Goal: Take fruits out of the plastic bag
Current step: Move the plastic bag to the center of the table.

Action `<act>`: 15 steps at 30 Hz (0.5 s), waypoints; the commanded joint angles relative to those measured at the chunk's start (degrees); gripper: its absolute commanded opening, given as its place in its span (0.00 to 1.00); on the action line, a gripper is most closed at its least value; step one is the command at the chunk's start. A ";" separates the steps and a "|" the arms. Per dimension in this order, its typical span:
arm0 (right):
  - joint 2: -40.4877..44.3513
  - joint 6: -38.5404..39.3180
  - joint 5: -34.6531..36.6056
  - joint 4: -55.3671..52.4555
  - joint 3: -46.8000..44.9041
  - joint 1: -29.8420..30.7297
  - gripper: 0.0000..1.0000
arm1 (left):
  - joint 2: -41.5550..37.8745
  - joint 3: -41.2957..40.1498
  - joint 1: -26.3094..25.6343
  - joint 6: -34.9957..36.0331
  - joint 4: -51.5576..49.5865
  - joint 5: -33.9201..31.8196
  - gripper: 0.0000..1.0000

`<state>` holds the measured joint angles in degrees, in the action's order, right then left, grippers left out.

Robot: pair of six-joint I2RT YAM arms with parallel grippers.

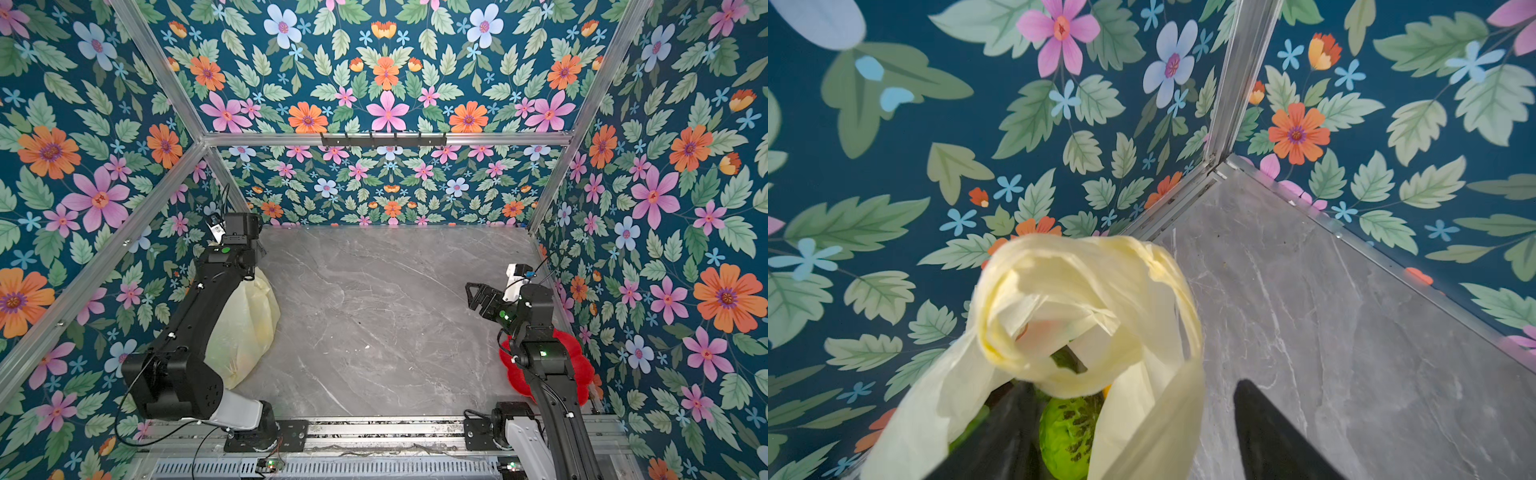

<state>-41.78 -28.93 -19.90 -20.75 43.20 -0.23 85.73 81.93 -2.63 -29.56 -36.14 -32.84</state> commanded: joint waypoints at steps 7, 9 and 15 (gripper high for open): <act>-1.81 -0.96 -0.97 3.04 0.38 0.07 0.93 | -2.12 -1.91 -0.09 1.40 2.93 4.06 0.23; -2.01 -1.33 -1.05 3.26 0.29 0.05 0.92 | -2.96 -1.53 -0.78 2.53 4.50 5.96 0.13; -3.10 -2.01 -0.89 3.48 0.60 0.23 0.91 | -1.10 5.93 -12.33 11.48 8.19 6.00 0.00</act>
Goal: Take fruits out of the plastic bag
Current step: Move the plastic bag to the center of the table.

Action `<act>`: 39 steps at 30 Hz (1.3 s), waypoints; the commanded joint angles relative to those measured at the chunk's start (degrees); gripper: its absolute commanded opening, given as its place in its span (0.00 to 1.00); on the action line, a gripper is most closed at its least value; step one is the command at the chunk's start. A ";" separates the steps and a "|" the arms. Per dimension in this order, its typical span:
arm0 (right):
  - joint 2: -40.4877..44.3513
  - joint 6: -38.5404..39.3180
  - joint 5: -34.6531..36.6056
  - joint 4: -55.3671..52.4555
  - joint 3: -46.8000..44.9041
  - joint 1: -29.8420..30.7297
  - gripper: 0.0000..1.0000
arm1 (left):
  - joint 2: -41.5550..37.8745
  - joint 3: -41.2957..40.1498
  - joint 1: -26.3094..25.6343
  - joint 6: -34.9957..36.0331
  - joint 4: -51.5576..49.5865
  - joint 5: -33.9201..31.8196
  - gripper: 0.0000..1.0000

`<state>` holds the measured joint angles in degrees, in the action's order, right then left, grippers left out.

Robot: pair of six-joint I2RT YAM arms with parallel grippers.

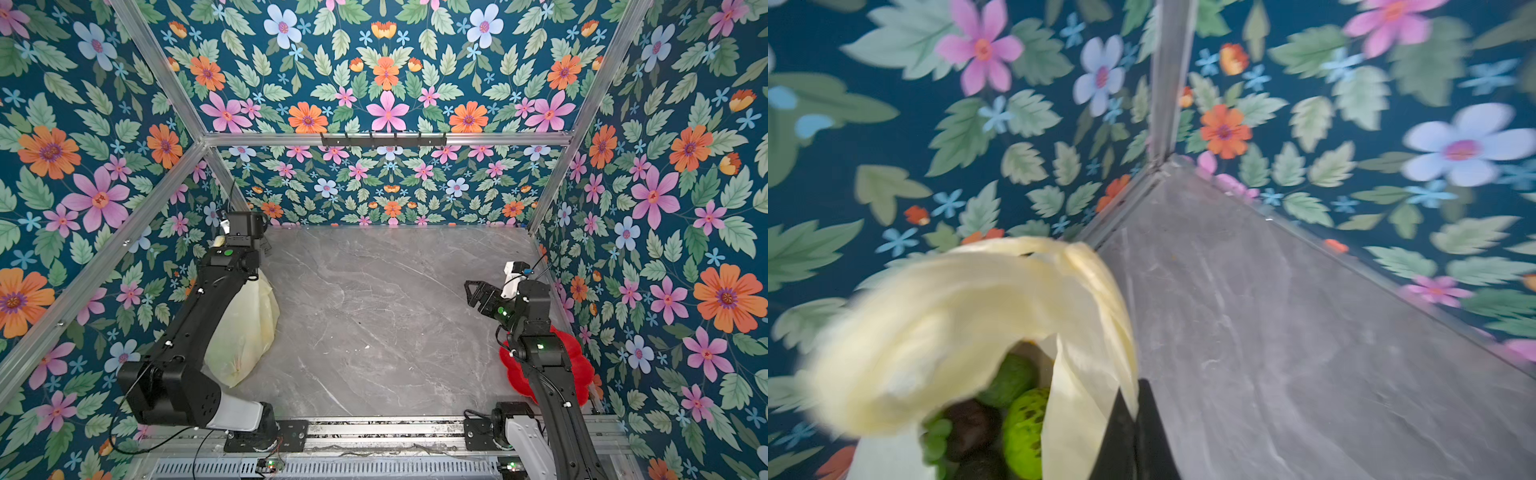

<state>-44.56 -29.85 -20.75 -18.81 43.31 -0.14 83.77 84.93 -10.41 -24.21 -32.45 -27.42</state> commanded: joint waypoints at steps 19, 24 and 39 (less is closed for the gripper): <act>-4.89 0.46 1.74 2.66 4.14 5.13 0.91 | 9.31 17.43 -40.89 23.06 11.42 8.07 0.00; -7.21 1.40 3.06 3.76 5.74 8.44 0.91 | 4.00 9.19 -47.79 24.78 14.94 8.58 0.00; -11.75 9.60 15.04 8.57 10.23 31.00 0.90 | -5.47 -5.14 -51.40 17.06 26.03 -4.62 0.00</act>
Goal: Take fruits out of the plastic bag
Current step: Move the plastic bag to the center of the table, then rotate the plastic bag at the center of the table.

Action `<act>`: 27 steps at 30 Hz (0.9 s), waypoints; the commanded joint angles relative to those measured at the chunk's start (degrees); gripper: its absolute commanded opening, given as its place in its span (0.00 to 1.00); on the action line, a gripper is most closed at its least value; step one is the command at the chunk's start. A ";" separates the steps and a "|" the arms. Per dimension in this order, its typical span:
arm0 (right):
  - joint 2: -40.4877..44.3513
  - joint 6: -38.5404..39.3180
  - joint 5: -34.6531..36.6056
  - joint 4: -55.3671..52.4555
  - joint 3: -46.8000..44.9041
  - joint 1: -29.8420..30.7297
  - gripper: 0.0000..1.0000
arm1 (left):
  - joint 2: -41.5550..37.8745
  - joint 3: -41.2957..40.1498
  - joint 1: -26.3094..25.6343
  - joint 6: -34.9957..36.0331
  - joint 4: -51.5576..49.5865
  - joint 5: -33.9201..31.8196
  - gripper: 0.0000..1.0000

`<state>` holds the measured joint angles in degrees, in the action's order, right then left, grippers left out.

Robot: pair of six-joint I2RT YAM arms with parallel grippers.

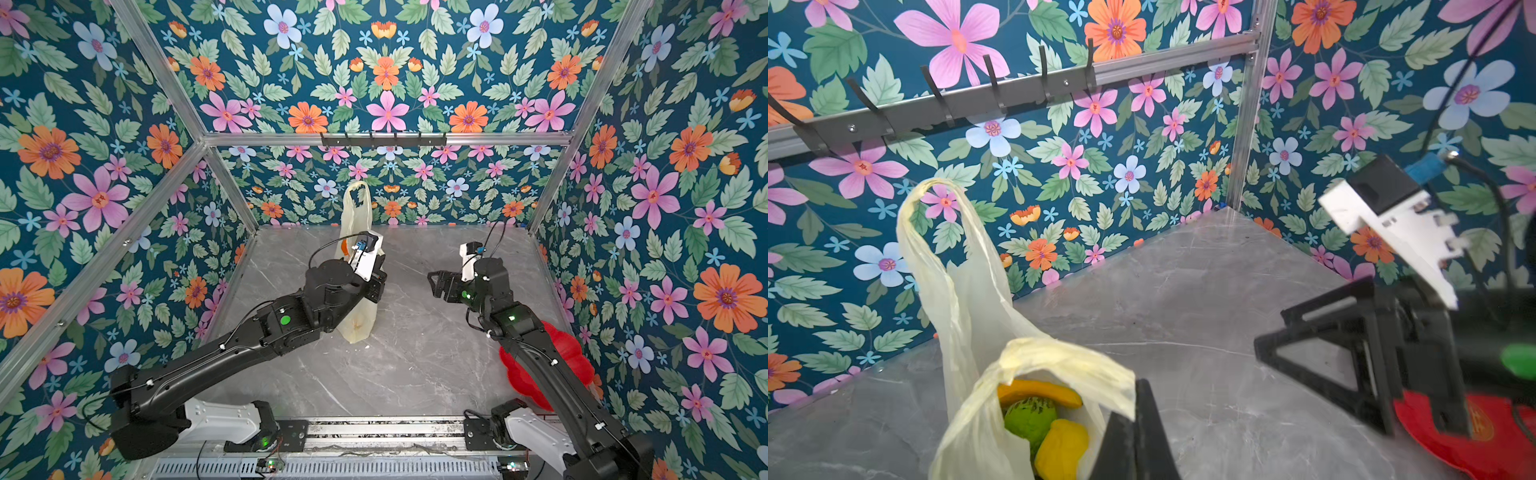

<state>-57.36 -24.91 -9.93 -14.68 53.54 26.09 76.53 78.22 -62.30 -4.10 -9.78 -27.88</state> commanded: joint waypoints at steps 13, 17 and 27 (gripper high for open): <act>-0.50 3.99 2.52 34.65 -11.97 15.00 0.83 | 10.46 11.66 4.24 -12.84 2.18 2.60 0.00; -5.89 3.51 2.72 42.95 -10.89 15.09 0.80 | 10.50 11.98 4.80 -15.14 1.41 3.97 0.00; -17.12 2.32 5.35 50.01 -5.83 15.09 0.38 | 9.46 9.94 8.26 -20.85 2.53 12.07 0.00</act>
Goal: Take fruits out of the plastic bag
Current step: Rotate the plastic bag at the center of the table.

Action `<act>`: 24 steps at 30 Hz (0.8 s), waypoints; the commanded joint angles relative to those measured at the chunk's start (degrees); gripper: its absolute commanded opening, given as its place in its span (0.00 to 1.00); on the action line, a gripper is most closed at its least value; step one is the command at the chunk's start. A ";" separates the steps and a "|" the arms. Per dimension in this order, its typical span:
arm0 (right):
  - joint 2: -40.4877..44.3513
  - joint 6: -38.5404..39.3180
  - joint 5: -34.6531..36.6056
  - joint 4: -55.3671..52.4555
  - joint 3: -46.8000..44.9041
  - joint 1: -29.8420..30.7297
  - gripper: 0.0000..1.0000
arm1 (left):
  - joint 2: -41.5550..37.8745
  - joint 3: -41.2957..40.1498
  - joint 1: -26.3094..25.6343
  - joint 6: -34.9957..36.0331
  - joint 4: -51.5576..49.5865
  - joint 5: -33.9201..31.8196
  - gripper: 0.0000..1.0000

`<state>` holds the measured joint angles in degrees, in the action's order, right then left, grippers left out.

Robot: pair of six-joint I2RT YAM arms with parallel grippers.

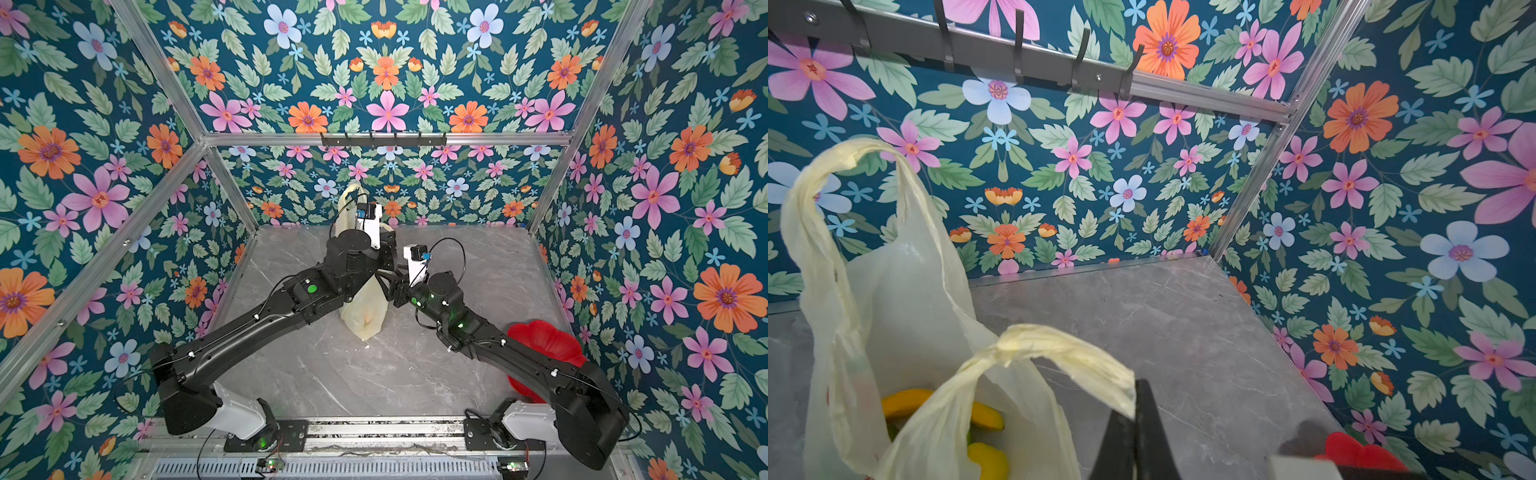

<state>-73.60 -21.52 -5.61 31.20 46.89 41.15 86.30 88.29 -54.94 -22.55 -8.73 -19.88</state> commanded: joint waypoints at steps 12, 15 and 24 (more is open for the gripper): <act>5.75 0.70 0.09 -8.10 -3.25 -7.93 0.00 | -8.75 -0.02 6.44 6.92 -8.97 7.41 0.64; 8.76 4.86 -2.13 -11.94 -4.83 -10.63 0.00 | -15.62 -5.12 9.98 9.62 -5.78 8.20 0.89; 13.57 14.27 -7.45 -20.84 -4.07 -14.26 0.00 | -3.04 2.80 24.10 24.10 -9.36 -0.15 1.00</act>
<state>-60.62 -10.48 -10.31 13.08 42.37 28.14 79.05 88.31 -32.27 -6.72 -14.57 -16.38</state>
